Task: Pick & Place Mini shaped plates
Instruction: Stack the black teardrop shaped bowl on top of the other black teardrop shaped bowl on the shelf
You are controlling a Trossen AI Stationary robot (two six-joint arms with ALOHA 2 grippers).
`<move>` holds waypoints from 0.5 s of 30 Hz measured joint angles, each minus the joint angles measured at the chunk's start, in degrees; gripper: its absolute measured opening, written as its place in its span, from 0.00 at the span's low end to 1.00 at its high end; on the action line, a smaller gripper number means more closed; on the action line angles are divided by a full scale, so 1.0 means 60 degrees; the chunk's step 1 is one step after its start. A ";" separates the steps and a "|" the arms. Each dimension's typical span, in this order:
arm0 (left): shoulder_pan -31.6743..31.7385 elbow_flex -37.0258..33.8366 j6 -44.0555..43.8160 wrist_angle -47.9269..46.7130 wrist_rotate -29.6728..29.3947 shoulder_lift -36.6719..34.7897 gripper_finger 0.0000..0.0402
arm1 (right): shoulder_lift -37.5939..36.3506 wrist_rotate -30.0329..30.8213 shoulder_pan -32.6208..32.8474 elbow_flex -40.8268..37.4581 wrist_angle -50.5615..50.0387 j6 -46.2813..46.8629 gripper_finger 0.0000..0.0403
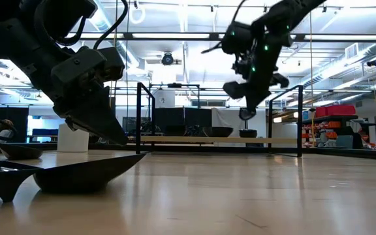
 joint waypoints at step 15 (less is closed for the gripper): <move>0.0000 0.0000 -0.0003 0.0032 -0.0029 0.0000 0.03 | 0.0000 -0.0559 -0.0851 -0.1440 0.2363 -0.0201 0.02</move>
